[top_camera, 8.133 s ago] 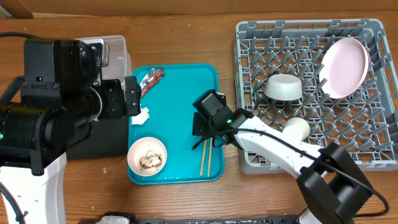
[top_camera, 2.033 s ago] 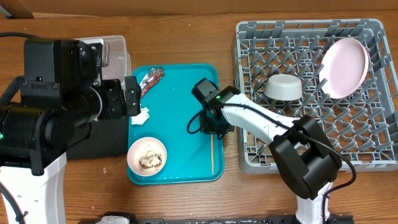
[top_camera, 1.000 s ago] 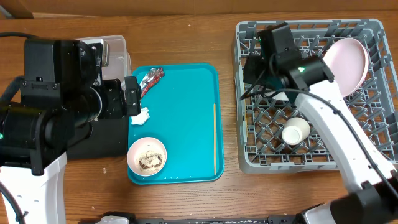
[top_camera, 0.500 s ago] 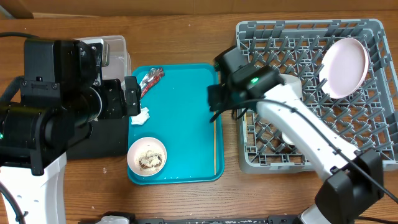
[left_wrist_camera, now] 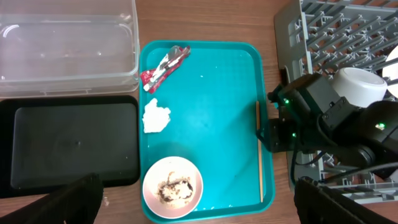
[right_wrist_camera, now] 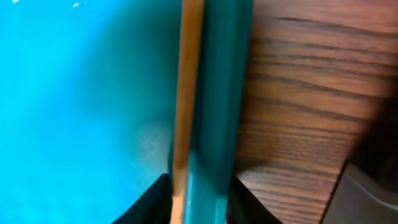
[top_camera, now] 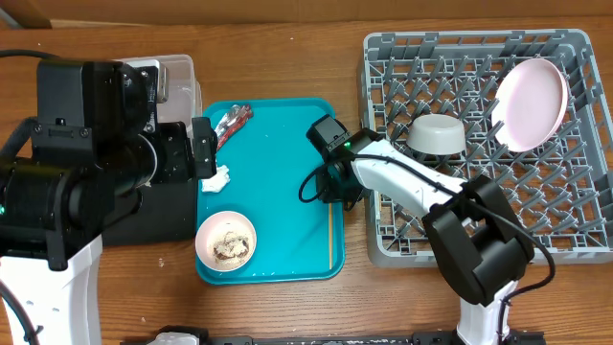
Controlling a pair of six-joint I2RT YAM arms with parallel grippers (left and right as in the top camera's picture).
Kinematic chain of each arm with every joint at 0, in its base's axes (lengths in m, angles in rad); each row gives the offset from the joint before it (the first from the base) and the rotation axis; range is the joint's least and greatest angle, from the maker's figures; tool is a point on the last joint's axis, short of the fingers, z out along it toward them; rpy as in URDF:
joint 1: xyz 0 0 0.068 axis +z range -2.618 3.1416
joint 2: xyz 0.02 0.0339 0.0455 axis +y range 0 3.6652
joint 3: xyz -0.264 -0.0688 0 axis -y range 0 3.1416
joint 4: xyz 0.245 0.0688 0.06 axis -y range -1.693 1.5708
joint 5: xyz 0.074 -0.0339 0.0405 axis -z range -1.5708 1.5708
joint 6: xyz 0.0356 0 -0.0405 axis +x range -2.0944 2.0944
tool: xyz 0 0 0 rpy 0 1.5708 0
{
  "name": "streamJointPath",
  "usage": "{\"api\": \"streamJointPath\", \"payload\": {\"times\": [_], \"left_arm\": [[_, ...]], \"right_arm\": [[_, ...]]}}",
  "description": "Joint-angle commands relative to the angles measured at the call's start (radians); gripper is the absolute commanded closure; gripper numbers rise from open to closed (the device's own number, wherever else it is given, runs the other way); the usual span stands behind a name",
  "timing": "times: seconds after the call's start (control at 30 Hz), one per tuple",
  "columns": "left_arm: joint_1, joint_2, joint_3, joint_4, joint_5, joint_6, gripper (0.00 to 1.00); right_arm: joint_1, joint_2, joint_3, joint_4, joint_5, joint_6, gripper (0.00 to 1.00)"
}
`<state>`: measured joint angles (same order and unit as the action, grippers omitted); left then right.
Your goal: Sort waste into correct bins and load items into the dishwasher
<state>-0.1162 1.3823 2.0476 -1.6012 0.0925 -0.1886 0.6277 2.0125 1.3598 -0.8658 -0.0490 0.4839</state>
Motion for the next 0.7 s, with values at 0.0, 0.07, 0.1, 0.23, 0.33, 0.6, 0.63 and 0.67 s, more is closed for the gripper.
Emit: {"api": "streamJointPath", "payload": {"times": [0.0, 0.07, 0.1, 0.23, 0.33, 0.6, 0.63, 0.67], "left_arm": [[-0.002, 0.003, 0.008, 0.001, -0.007, -0.017, 0.0], [-0.002, 0.003, 0.008, 0.001, -0.007, -0.017, 0.0], [-0.002, 0.003, 0.008, 0.001, -0.007, -0.017, 0.0], [-0.002, 0.003, 0.008, 0.001, -0.007, -0.018, 0.0], [-0.002, 0.003, 0.008, 0.001, -0.007, -0.017, 0.0], [-0.002, 0.003, 0.008, 0.001, -0.007, -0.017, 0.0], [-0.002, 0.003, 0.008, 0.001, -0.007, -0.018, 0.0], [-0.002, 0.003, 0.008, 0.001, -0.007, -0.018, 0.0]], "right_arm": [[0.0, 0.013, 0.007, 0.01, -0.027, 0.018, 0.71], [0.0, 0.013, 0.03, -0.01, -0.012, 0.018, 0.71], [0.0, 0.006, 0.043, -0.021, 0.007, 0.018, 0.71], [0.014, -0.039, 0.082, -0.053, 0.06, 0.013, 0.7], [0.038, -0.072, 0.085, -0.051, 0.067, 0.007, 0.69], [0.085, -0.066, 0.032, 0.008, 0.055, 0.019, 0.69], [0.085, -0.063, 0.019, 0.024, 0.055, 0.027, 0.69], [0.085, -0.057, 0.008, 0.037, 0.056, 0.04, 0.66]]}}
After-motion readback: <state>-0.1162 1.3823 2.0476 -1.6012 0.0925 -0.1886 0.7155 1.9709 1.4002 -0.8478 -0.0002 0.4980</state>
